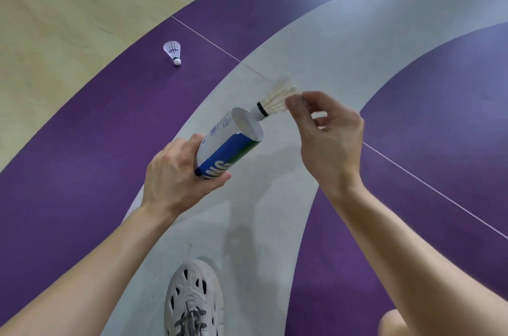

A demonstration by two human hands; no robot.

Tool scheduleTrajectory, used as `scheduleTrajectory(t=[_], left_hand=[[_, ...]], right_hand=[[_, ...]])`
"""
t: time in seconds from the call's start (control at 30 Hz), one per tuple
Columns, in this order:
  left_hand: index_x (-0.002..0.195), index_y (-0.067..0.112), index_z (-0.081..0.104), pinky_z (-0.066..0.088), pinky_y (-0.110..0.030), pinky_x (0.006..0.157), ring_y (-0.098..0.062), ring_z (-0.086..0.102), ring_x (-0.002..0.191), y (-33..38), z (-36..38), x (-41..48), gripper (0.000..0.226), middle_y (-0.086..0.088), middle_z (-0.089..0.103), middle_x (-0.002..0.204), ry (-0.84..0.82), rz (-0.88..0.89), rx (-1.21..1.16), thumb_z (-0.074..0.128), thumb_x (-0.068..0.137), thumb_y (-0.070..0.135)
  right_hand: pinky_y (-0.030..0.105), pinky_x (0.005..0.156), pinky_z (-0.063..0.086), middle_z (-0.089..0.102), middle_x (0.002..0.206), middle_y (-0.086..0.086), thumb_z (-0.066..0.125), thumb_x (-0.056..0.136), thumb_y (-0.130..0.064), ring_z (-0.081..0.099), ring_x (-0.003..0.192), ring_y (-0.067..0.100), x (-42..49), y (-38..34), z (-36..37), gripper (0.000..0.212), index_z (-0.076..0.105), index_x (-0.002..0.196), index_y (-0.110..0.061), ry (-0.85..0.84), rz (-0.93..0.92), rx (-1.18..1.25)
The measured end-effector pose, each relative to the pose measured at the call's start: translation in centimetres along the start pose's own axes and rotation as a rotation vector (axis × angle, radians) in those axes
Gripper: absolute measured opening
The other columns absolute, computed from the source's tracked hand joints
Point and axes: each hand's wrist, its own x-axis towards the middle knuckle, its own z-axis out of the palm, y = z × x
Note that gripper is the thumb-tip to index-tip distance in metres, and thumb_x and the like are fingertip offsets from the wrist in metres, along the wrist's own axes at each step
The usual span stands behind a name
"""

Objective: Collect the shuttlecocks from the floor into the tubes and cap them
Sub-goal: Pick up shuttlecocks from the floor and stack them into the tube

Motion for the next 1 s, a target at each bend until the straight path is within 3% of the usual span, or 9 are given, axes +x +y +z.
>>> scheduleTrajectory(t=[0.07,0.2,0.3,0.4,0.47,0.57,0.73,0.87,1.0], left_hand=[[0.129,0.023,0.058,0.048,-0.031,0.061,-0.018,0.055,0.072,0.7,-0.3,-0.6,0.077,0.006,0.054,0.086,0.026,0.014,-0.029,0.09,0.075,0.067],[0.132,0.025,0.06,0.054,-0.033,0.064,-0.018,0.06,0.078,1.4,-0.2,-1.5,0.077,0.005,0.064,0.093,0.022,0.015,-0.048,0.088,0.075,0.07],[0.138,0.025,0.061,0.056,-0.035,0.068,-0.018,0.064,0.083,1.6,-0.1,-1.7,0.079,0.004,0.069,0.101,0.013,0.04,-0.049,0.083,0.078,0.073],[0.138,0.018,0.063,0.059,-0.036,0.069,-0.021,0.065,0.086,2.3,0.0,-1.4,0.082,-0.001,0.07,0.106,0.004,0.106,-0.046,0.071,0.08,0.075],[0.136,0.017,0.062,0.061,-0.04,0.068,-0.022,0.065,0.083,3.1,0.3,-0.9,0.081,-0.003,0.068,0.101,-0.017,0.129,-0.027,0.077,0.079,0.072],[0.133,0.019,0.062,0.057,-0.037,0.063,-0.021,0.061,0.076,4.7,0.5,0.1,0.078,0.0,0.065,0.092,-0.039,0.119,-0.017,0.09,0.075,0.065],[0.131,0.02,0.064,0.053,-0.033,0.063,-0.02,0.061,0.077,9.4,0.6,2.6,0.077,0.0,0.067,0.093,-0.031,0.225,-0.06,0.092,0.074,0.063],[0.132,0.02,0.062,0.059,-0.037,0.065,-0.022,0.065,0.079,15.3,1.0,4.7,0.079,-0.002,0.069,0.095,-0.062,0.352,-0.089,0.09,0.075,0.066],[0.127,0.021,0.06,0.06,-0.039,0.064,-0.025,0.065,0.074,22.1,2.7,6.1,0.08,-0.003,0.068,0.092,-0.089,0.496,-0.086,0.082,0.075,0.078]], right_hand=[[0.016,0.06,0.041,0.064,0.073,-0.022,0.071,0.101,-0.03,0.056,0.062,0.001,0.0,-0.7,0.1,0.014,0.081,0.095,-0.022,-0.11,-0.118,-0.116],[0.012,0.054,0.038,0.062,0.069,-0.026,0.061,0.105,-0.043,0.06,0.059,-0.001,-1.0,-1.0,-0.5,0.025,0.079,0.105,-0.025,-0.674,-0.178,-0.383],[0.008,0.054,0.041,0.067,0.104,-0.021,0.066,0.1,-0.049,0.059,0.065,-0.015,-1.2,-0.8,-1.2,0.036,0.073,0.126,-0.026,-0.816,-0.205,-0.449],[0.012,0.051,0.044,0.069,0.093,-0.019,0.07,0.095,-0.051,0.062,0.064,-0.008,-1.6,-1.0,-1.8,0.048,0.066,0.135,-0.026,-0.926,-0.109,-0.453],[0.016,0.048,0.046,0.071,0.086,-0.016,0.072,0.095,-0.046,0.066,0.06,0.004,-1.6,-1.0,-3.1,0.035,0.069,0.122,-0.023,-0.886,-0.044,-0.386],[0.019,0.048,0.049,0.072,0.068,-0.022,0.069,0.098,-0.031,0.068,0.052,0.009,-0.8,-0.7,-5.8,0.021,0.072,0.117,-0.024,-0.657,0.008,-0.246],[0.032,0.068,0.061,0.077,0.082,-0.011,0.063,0.096,-0.024,0.073,0.066,0.012,1.3,2.1,-11.2,0.02,0.075,0.11,-0.032,-0.202,0.098,-0.295],[0.04,0.1,0.056,0.068,0.135,-0.002,0.063,0.095,-0.031,0.069,0.114,0.022,2.3,6.7,-16.9,0.046,0.06,0.14,-0.03,-0.33,0.253,-0.648],[0.037,0.111,0.044,0.052,0.151,0.003,0.062,0.099,-0.038,0.052,0.138,0.024,0.8,10.4,-22.4,0.059,0.046,0.154,-0.027,-0.423,0.436,-0.785]])
